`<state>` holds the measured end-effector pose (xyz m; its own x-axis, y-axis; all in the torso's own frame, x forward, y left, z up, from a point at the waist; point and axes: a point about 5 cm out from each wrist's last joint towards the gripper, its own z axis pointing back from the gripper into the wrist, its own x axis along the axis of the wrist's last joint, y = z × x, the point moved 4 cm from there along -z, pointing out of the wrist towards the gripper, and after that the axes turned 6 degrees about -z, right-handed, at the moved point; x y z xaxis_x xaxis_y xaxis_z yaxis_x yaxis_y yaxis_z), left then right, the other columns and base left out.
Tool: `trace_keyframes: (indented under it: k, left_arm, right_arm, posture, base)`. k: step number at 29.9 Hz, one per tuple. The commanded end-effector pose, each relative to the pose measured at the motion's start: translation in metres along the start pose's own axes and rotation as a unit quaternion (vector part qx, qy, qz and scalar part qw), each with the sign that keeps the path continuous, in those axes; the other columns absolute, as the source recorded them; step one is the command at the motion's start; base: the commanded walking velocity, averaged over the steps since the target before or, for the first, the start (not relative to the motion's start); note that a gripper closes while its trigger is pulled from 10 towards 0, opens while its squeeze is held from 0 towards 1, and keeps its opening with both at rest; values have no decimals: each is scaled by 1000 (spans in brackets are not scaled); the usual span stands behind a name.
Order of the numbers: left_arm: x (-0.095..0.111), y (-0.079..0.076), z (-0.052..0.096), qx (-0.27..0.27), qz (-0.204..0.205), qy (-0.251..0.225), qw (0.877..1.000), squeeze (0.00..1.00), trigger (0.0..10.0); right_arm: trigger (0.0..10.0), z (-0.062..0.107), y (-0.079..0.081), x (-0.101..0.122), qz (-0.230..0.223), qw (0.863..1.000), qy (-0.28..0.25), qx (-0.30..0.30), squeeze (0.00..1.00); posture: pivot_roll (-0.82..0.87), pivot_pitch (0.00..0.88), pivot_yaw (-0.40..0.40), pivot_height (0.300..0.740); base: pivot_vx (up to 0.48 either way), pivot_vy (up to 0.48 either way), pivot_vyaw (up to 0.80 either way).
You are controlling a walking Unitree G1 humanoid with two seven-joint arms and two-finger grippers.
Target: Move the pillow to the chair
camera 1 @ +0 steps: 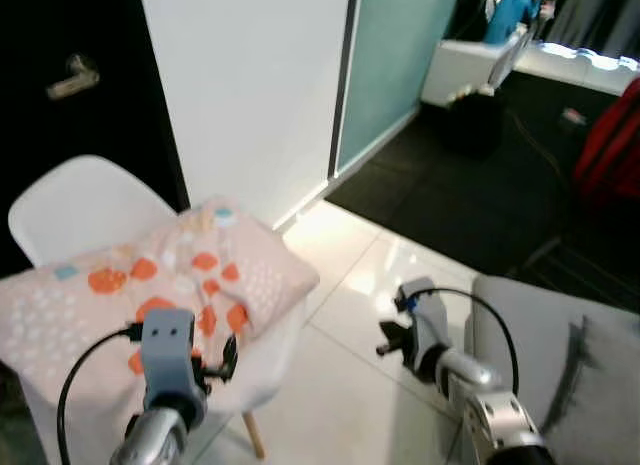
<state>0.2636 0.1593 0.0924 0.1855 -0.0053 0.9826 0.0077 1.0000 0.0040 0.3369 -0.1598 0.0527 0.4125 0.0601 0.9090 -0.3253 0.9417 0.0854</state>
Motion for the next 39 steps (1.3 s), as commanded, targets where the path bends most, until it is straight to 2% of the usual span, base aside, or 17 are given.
trace_keyframes:
  k: [1, 39]
  left_arm:
    - [-1, -2, -2, -2, 0, 4, 1000, 0, 10000]
    - [4, -3, -5, -13, -11, -13, 1000, 0, 10000]
  right_arm:
    - [10000, 1, -4, -5, -4, 1000, 8, -9, 0]
    - [10000, -1, -4, -7, -4, 1000, 13, -15, 0]
  posture:
    - [-184, 79, -72, 740]
    - [-184, 54, -61, 740]
  base:
    - [0, 0, -769]
    - [0, 0, -768]
